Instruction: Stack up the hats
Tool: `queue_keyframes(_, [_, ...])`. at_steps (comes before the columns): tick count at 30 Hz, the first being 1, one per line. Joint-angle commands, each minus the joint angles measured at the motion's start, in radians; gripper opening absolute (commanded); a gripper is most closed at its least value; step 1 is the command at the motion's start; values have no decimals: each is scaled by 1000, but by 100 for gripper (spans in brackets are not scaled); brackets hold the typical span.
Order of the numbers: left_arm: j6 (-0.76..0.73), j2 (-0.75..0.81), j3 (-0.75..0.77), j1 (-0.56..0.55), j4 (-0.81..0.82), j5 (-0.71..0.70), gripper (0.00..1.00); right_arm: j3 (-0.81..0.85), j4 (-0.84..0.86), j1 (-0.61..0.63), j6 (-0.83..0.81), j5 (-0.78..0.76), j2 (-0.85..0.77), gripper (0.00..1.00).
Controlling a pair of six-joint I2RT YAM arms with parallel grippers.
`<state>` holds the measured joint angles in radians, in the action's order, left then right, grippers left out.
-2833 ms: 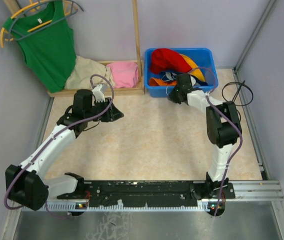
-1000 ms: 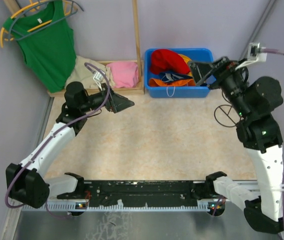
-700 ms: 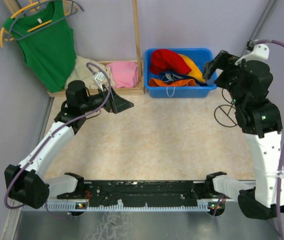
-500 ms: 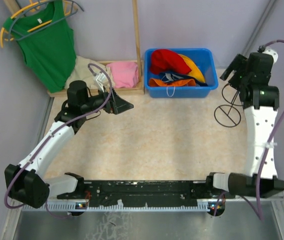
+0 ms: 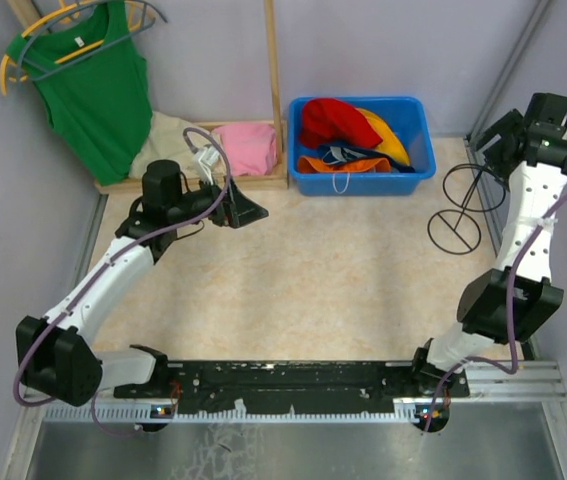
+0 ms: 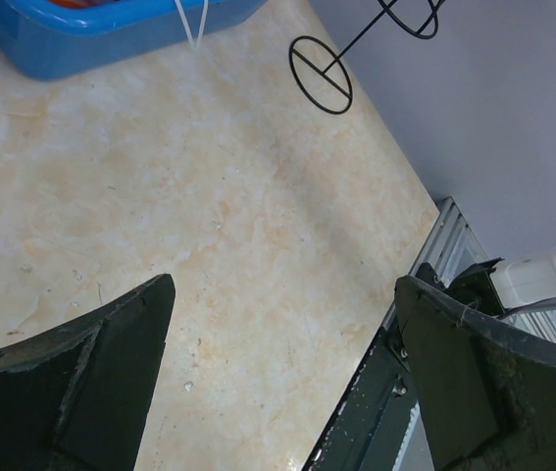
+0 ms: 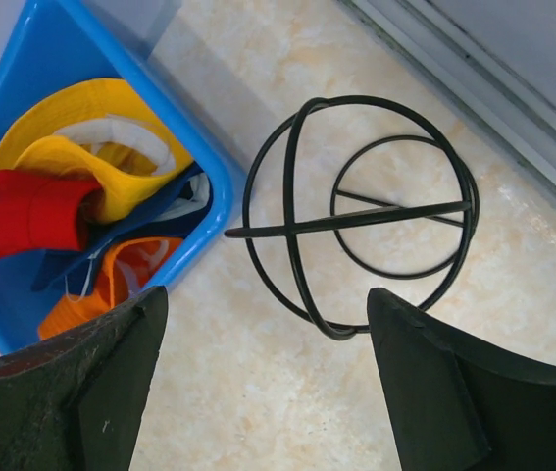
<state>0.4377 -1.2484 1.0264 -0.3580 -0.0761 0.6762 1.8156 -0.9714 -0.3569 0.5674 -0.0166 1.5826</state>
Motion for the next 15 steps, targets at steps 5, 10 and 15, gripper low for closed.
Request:
queue_keyframes(5, [-51, -32, 25, -4, -2, -25, 99, 50, 44, -4, 4, 29, 62, 77])
queue_keyframes(10, [-54, -52, 21, -4, 5, -26, 99, 32, 53, -5, -27, 18, 62, 73])
queue_keyframes(15, [-55, -74, 26, -4, 12, -25, 99, -30, 44, 23, -63, -8, 13, 69])
